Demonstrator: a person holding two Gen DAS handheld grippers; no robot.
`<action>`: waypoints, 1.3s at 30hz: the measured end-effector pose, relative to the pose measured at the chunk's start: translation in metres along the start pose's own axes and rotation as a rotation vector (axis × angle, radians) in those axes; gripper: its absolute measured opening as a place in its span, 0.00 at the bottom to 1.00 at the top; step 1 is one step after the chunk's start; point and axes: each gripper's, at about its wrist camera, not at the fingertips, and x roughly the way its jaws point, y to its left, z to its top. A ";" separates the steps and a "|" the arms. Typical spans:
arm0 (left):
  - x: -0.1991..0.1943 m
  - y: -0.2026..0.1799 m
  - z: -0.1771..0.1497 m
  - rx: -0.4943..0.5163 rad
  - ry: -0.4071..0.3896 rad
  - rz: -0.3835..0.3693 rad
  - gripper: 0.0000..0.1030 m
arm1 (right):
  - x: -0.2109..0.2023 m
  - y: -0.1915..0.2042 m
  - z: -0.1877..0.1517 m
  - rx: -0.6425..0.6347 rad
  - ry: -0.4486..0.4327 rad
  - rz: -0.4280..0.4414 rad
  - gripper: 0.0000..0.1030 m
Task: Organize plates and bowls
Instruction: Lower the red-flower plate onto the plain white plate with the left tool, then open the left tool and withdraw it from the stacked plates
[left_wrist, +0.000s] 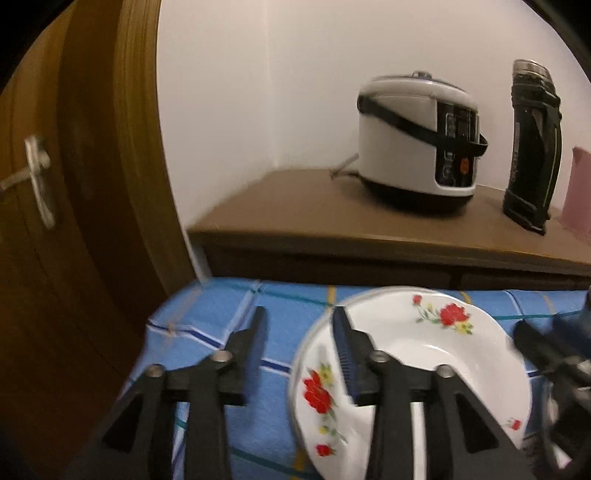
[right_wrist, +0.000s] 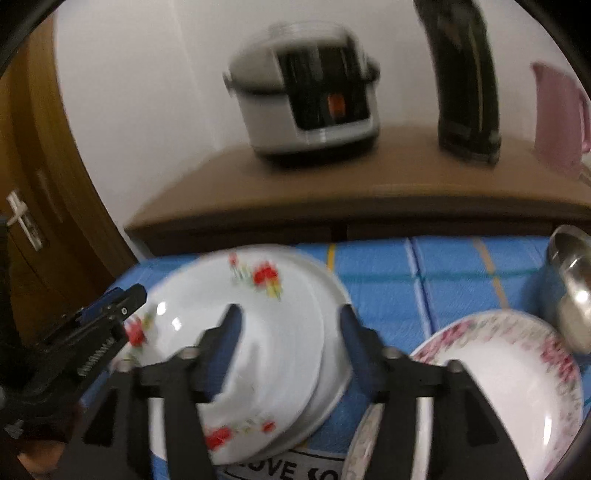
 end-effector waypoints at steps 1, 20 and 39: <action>-0.001 -0.001 -0.001 0.004 -0.008 0.001 0.46 | -0.008 0.002 0.000 -0.012 -0.043 -0.005 0.76; -0.007 0.016 -0.004 -0.085 -0.018 0.057 0.59 | -0.056 0.004 -0.023 -0.040 -0.184 -0.038 0.87; -0.054 -0.016 -0.029 -0.093 0.057 0.057 0.60 | -0.108 -0.029 -0.036 0.020 -0.276 -0.066 0.87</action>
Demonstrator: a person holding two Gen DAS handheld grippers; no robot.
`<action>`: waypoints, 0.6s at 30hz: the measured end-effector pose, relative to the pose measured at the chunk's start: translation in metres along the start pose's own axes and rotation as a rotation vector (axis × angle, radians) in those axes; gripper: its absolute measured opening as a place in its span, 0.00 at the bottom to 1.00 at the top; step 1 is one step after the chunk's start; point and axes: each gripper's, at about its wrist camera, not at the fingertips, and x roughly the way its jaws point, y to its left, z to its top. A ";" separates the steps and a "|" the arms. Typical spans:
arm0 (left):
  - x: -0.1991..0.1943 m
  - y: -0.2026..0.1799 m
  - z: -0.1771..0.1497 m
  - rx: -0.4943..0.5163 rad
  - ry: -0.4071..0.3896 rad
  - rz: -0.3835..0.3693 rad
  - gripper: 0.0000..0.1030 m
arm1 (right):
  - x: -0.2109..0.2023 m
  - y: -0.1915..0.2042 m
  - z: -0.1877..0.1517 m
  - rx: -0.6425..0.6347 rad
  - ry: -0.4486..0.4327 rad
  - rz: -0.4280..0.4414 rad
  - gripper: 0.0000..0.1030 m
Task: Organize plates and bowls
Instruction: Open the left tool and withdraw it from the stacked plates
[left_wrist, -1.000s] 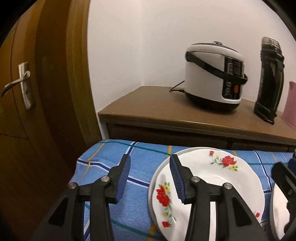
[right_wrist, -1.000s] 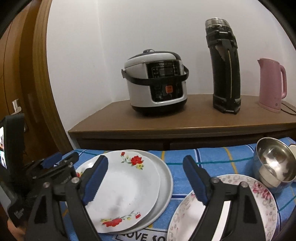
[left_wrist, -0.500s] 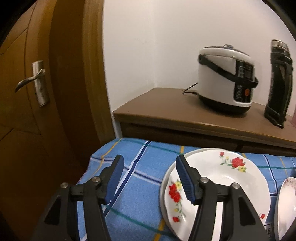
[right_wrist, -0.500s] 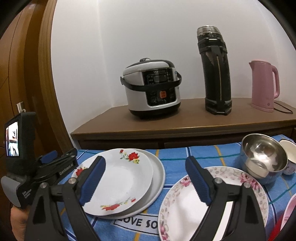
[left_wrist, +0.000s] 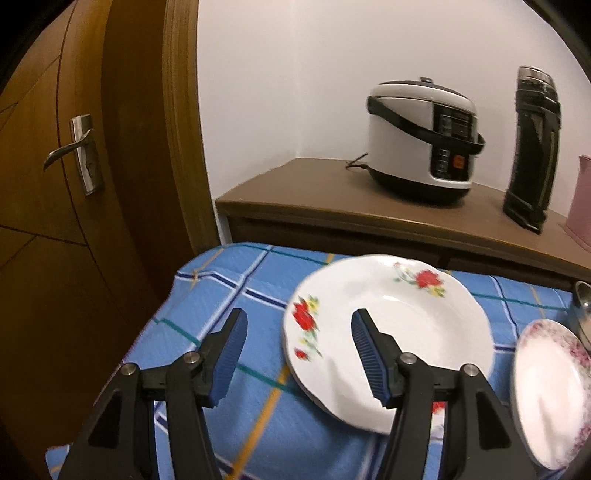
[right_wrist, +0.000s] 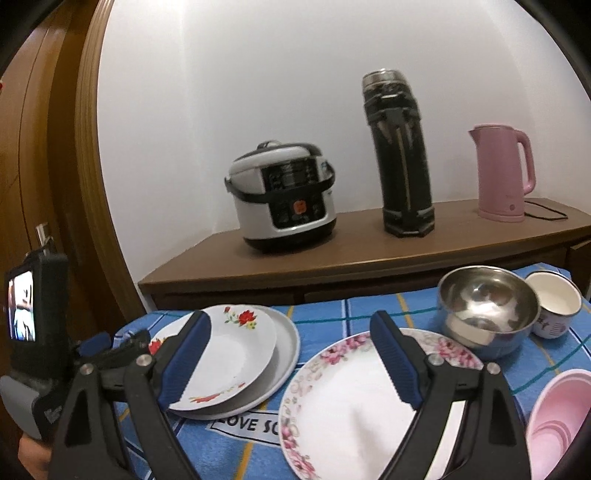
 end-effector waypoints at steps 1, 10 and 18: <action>-0.003 -0.003 -0.002 0.005 0.006 -0.009 0.60 | -0.003 -0.003 0.000 0.007 -0.002 -0.002 0.87; -0.026 -0.019 -0.008 0.021 0.017 -0.054 0.60 | -0.029 -0.031 -0.002 0.050 0.065 0.009 0.87; -0.039 -0.033 -0.017 0.038 0.049 -0.089 0.60 | -0.051 -0.049 -0.012 0.041 0.130 0.047 0.87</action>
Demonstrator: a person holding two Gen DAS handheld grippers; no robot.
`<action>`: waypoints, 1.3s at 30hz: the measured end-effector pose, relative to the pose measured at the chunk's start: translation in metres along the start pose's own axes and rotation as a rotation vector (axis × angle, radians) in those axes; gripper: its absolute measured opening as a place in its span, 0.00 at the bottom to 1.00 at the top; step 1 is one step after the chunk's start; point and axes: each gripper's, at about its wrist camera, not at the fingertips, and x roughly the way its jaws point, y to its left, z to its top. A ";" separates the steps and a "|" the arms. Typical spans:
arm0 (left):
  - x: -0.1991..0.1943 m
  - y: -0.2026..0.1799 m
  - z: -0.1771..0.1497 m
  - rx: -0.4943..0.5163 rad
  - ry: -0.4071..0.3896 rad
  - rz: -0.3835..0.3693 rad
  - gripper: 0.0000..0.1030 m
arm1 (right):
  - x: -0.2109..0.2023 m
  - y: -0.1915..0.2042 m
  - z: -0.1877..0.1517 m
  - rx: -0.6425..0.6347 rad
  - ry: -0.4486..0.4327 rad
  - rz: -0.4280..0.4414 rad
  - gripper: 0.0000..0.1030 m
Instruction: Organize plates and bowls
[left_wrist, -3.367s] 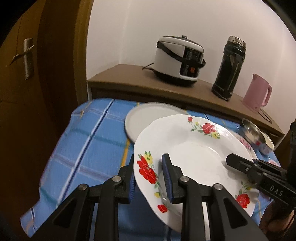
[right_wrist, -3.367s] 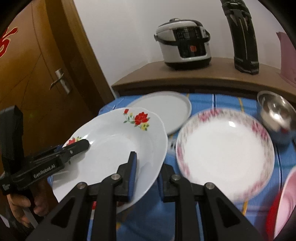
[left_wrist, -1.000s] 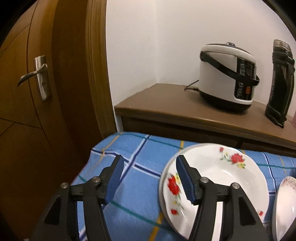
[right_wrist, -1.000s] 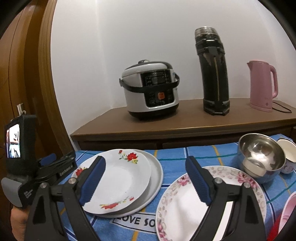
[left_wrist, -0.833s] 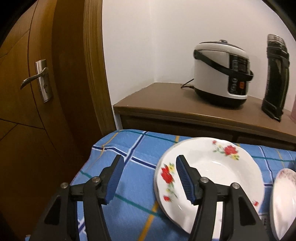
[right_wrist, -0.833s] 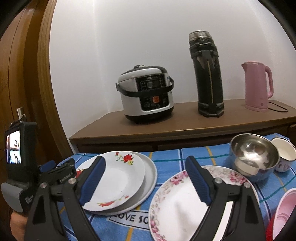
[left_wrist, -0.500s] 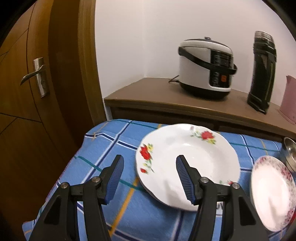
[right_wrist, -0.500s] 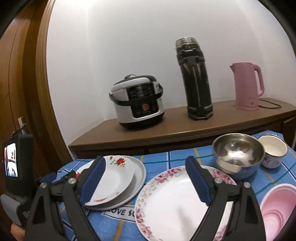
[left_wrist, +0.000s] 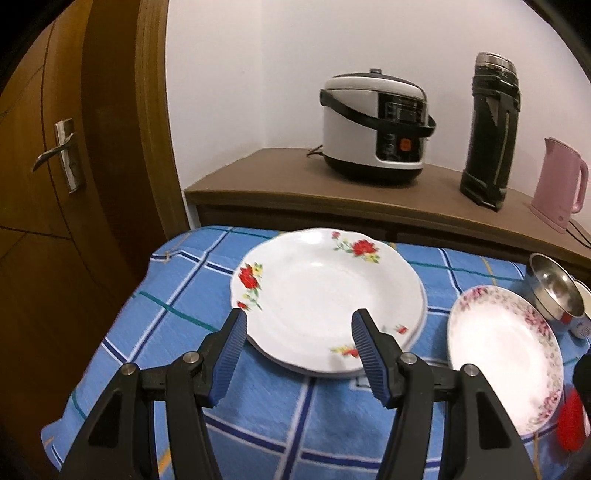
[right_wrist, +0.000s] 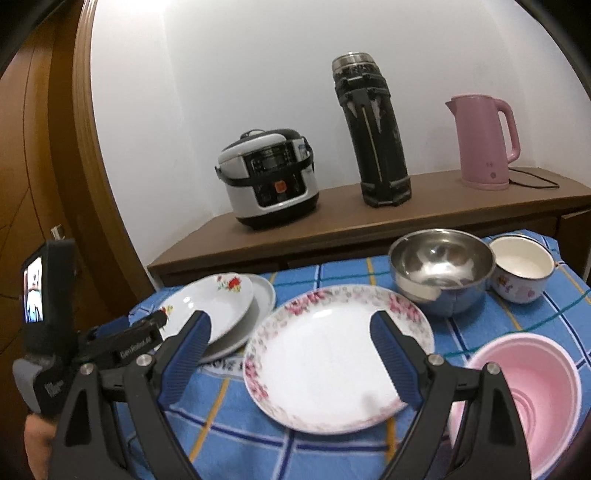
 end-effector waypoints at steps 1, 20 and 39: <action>-0.002 -0.002 -0.002 0.004 0.006 -0.007 0.60 | -0.001 -0.004 -0.002 0.006 0.009 -0.003 0.87; -0.003 -0.058 -0.016 0.040 0.126 -0.148 0.60 | 0.007 -0.092 0.013 0.250 0.187 -0.110 0.60; 0.019 -0.077 -0.016 0.005 0.204 -0.172 0.60 | 0.055 -0.088 0.024 0.214 0.341 -0.123 0.47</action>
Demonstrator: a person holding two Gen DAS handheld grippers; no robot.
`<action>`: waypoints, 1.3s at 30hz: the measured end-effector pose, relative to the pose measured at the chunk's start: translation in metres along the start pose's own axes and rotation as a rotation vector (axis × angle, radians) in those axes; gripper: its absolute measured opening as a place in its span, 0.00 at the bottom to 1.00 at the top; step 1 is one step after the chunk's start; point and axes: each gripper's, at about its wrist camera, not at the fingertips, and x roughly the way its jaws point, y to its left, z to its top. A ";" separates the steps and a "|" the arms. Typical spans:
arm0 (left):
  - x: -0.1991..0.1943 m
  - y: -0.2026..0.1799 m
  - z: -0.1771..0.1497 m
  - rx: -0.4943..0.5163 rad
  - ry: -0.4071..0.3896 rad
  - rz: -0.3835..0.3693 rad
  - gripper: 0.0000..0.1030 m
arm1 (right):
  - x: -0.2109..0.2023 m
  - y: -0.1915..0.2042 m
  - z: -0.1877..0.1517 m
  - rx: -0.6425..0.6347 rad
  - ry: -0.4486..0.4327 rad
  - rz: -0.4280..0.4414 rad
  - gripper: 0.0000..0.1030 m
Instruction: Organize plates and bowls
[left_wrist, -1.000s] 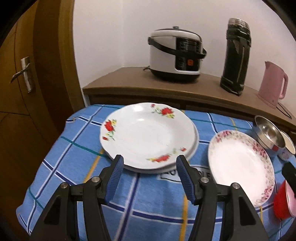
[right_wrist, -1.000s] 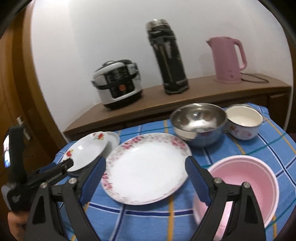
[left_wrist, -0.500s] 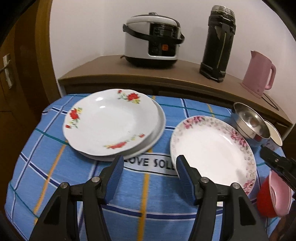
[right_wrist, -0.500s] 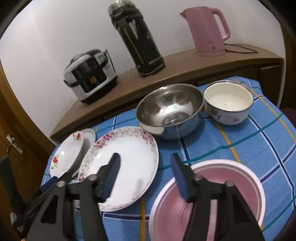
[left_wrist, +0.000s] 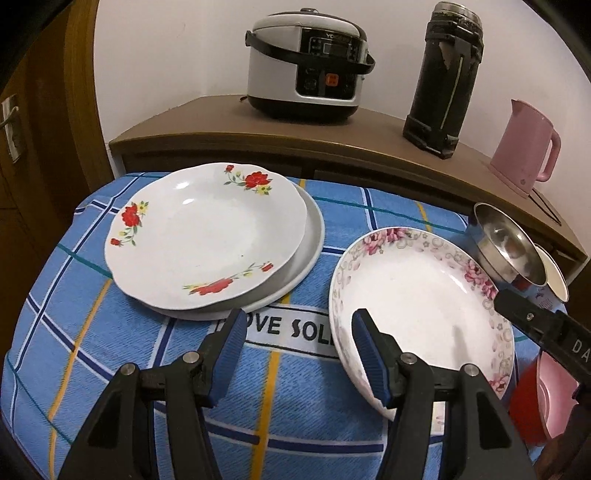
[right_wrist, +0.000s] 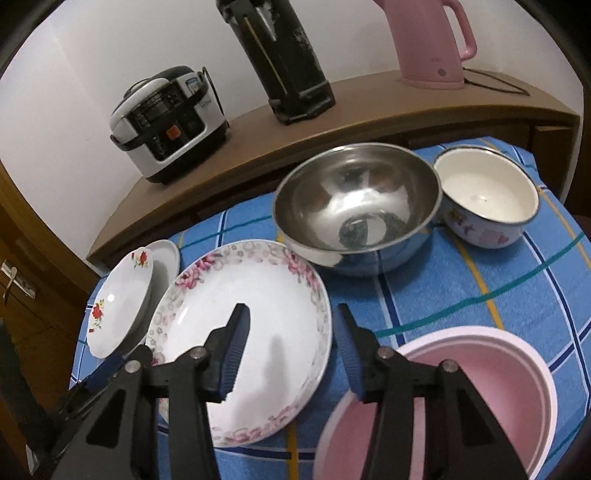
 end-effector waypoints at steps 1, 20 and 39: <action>0.001 -0.001 0.000 0.000 0.004 -0.004 0.60 | 0.001 0.002 0.001 -0.006 -0.001 -0.006 0.45; 0.009 0.002 0.002 -0.016 0.025 -0.022 0.60 | -0.010 -0.004 0.000 -0.016 -0.032 -0.096 0.43; 0.029 -0.006 0.001 -0.004 0.076 -0.059 0.52 | 0.034 0.008 -0.001 -0.076 0.137 -0.095 0.41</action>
